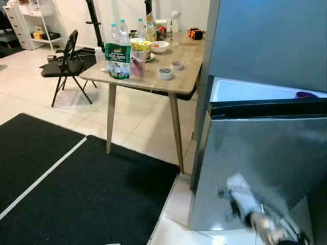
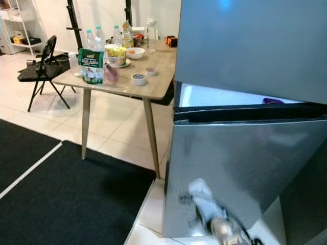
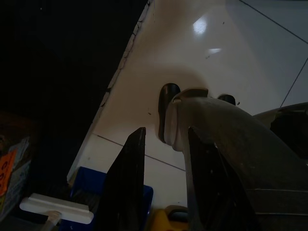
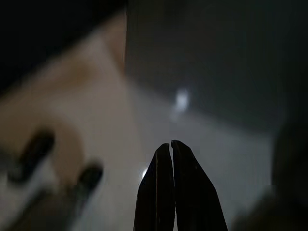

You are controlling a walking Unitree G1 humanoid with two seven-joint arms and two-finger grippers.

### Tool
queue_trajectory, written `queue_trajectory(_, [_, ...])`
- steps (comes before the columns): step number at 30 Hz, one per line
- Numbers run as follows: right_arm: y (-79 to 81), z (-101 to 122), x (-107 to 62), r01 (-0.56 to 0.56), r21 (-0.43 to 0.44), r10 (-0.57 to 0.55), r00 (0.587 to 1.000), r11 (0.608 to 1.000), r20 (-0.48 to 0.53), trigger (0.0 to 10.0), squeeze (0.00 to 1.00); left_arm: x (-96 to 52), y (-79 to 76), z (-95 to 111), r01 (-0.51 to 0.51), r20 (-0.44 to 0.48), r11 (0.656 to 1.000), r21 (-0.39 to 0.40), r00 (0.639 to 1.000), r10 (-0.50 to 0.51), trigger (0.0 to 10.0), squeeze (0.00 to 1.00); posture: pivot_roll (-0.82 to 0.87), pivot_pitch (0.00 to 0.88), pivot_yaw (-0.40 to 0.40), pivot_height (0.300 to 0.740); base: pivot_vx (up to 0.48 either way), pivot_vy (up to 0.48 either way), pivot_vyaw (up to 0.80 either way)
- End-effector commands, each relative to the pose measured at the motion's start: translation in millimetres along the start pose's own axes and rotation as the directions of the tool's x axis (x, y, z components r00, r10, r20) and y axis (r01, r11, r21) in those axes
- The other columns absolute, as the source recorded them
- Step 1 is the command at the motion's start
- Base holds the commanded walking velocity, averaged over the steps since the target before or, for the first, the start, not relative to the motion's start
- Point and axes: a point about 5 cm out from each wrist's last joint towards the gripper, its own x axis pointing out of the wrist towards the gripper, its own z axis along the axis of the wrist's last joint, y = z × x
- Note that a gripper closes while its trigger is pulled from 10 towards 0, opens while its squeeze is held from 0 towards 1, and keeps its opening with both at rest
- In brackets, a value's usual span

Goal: Restocking fridge

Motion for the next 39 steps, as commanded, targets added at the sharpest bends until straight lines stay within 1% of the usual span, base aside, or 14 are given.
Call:
queue_trajectory(1, [2.0, -24.2, -3.7, 0.019, -0.007, -0.02, 0.995, 1.0, -0.099, 10.0, 0.0, -1.5, -1.9, -10.3, -0.001, -0.033, 1.0, 0.009, 0.999, 0.001, 10.0, 0.0, -0.07, 0.04, -0.008, 0.74, 0.0, 0.0, 0.0])
queue_trajectory(2, [5.8, -43.1, -7.9, 0.028, 0.033, -0.023, 0.988, 0.999, -0.153, 10.0, 0.0, -1.5, -1.6, -10.2, -0.001, -0.032, 1.0, 0.01, 0.999, 0.001, 10.0, 0.0, -0.07, 0.04, -0.008, 0.74, 0.277, 0.0, 0.0])
queue_trajectory(3, [5.8, -43.1, -7.9, 0.028, 0.033, -0.023, 0.988, 0.999, -0.153, 10.0, 0.0, -1.5, -1.6, -10.2, -0.001, -0.032, 1.0, 0.01, 0.999, 0.001, 10.0, 0.0, -0.07, 0.04, -0.008, 0.74, 0.277, 0.0, 0.0])
queue_trajectory(4, [8.4, -54.1, -10.7, 0.035, 0.059, -0.023, 0.983, 0.998, -0.184, 10.0, 0.0, -1.6, -1.4, -10.0, -0.001, -0.031, 1.0, 0.01, 1.0, 0.001, 10.0, 0.0, -0.08, 0.04, -0.006, 0.74, 0.277, 0.0, 0.0])
queue_trajectory(7, [8.4, -54.1, -10.7, 0.035, 0.059, -0.023, 0.983, 0.998, -0.184, 10.0, 0.0, -1.6, -1.4, -10.0, -0.001, -0.031, 1.0, 0.01, 1.0, 0.001, 10.0, 0.0, -0.08, 0.04, -0.006, 0.74, 0.277, 0.0, 0.0])
queue_trajectory(9, [13.2, -82.0, -19.8, 0.081, 0.167, -0.037, 0.967, 0.983, -0.251, 10.0, 0.0, -1.6, -0.6, -9.3, 0.002, -0.031, 1.0, 0.016, 1.0, -0.002, 10.0, 0.0, -0.08, 0.037, 0.0, 0.74, 0.336, 0.0, 0.0])
queue_trajectory(10, [14.2, -91.3, -23.4, 0.104, 0.205, -0.046, 0.961, 0.973, -0.272, 10.0, 0.0, -1.6, -0.4, -8.7, 0.003, -0.031, 1.0, 0.018, 1.0, -0.003, 10.0, 0.0, -0.08, 0.036, 0.0, 0.74, 0.337, 0.0, 0.0])
queue_trajectory(11, [14.2, -91.3, -23.4, 0.104, 0.205, -0.046, 0.961, 0.973, -0.272, 10.0, 0.0, -1.6, -0.4, -8.7, 0.003, -0.031, 1.0, 0.018, 1.0, -0.003, 10.0, 0.0, -0.08, 0.036, 0.0, 0.74, 0.337, 0.0, 0.0])
queue_trajectory(12, [14.5, -99.1, -26.7, 0.128, 0.241, -0.055, 0.956, 0.962, -0.289, 10.0, 0.0, -1.5, -0.2, -8.2, 0.004, -0.032, 1.0, 0.021, 0.999, -0.003, 10.0, 0.0, -0.08, 0.034, 0.0, 0.74, 0.334, 0.0, 0.0])
queue_trajectory(13, [14.5, -99.1, -26.7, 0.128, 0.241, -0.055, 0.956, 0.962, -0.289, 10.0, 0.0, -1.5, -0.2, -8.2, 0.004, -0.032, 1.0, 0.021, 0.999, -0.003, 10.0, 0.0, -0.08, 0.034, 0.0, 0.74, 0.334, 0.0, 0.0])
queue_trajectory(15, [13.9, -106.7, -30.3, 0.152, 0.265, -0.066, 0.949, 0.952, -0.308, 10.0, 0.0, -1.3, -0.2, -7.5, 0.004, -0.03, 1.0, 0.02, 1.0, -0.004, 10.0, 0.0, -0.08, 0.032, -0.001, 0.74, 0.337, 0.0, 0.0])
queue_trajectory(21, [13.5, -117.3, -35.5, 0.18, 0.275, -0.08, 0.937, 0.944, -0.341, 10.0, 0.0, -1.3, -0.6, -8.1, 0.006, -0.033, 1.0, 0.024, 0.999, -0.006, 10.0, 0.0, -0.08, 0.03, -0.001, 0.74, 0.336, 0.0, 0.0])
queue_trajectory(34, [15.1, -121.5, -37.5, 0.205, 0.313, -0.09, 0.934, 0.927, -0.346, 10.0, 0.0, -1.1, -0.2, -6.6, 0.002, -0.03, 1.0, 0.031, 1.0, -0.001, 10.0, 0.0, -0.09, 0.026, 0.002, 0.74, 0.317, 0.0, 0.0])
queue_trajectory(39, [13.0, -124.7, -39.4, 0.234, 0.334, -0.107, 0.928, 0.913, -0.357, 10.0, 0.0, -1.0, -0.2, -6.8, -0.006, -0.026, 1.0, 0.012, 1.0, 0.007, 10.0, 0.0, -0.09, 0.023, 0.001, 0.74, 0.0, 0.0, 0.0])
